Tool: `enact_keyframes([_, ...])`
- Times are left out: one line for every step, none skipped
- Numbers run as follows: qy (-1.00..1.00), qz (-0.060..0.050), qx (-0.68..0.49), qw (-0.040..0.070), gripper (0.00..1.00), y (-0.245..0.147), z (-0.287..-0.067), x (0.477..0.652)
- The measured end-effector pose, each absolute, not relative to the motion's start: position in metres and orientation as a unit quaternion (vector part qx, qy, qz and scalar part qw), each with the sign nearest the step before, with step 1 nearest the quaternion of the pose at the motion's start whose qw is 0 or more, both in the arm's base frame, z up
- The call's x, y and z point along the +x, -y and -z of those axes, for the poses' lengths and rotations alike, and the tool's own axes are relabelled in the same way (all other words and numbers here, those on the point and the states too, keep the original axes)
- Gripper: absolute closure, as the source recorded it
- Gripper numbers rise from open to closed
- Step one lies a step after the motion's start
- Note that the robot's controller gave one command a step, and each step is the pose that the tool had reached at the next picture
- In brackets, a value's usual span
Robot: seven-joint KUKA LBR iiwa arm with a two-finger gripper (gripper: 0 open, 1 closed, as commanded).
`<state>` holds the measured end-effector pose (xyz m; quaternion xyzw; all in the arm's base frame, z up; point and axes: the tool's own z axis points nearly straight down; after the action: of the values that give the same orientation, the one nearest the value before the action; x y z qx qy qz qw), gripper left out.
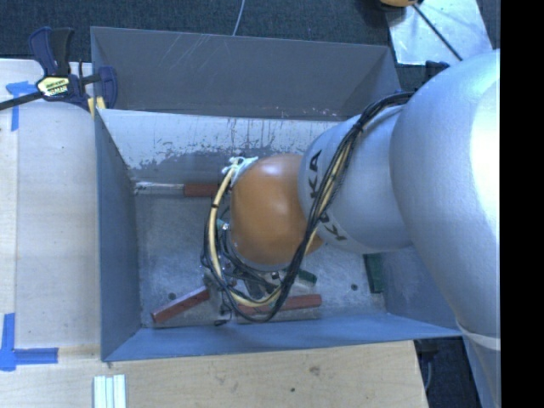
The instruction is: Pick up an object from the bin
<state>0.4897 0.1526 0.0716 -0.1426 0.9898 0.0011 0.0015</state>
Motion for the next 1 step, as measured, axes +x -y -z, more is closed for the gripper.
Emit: enact_keyframes([-0.984,0.000,-0.176,-0.002,1.00,-0.1594,-0.1046,0.4980])
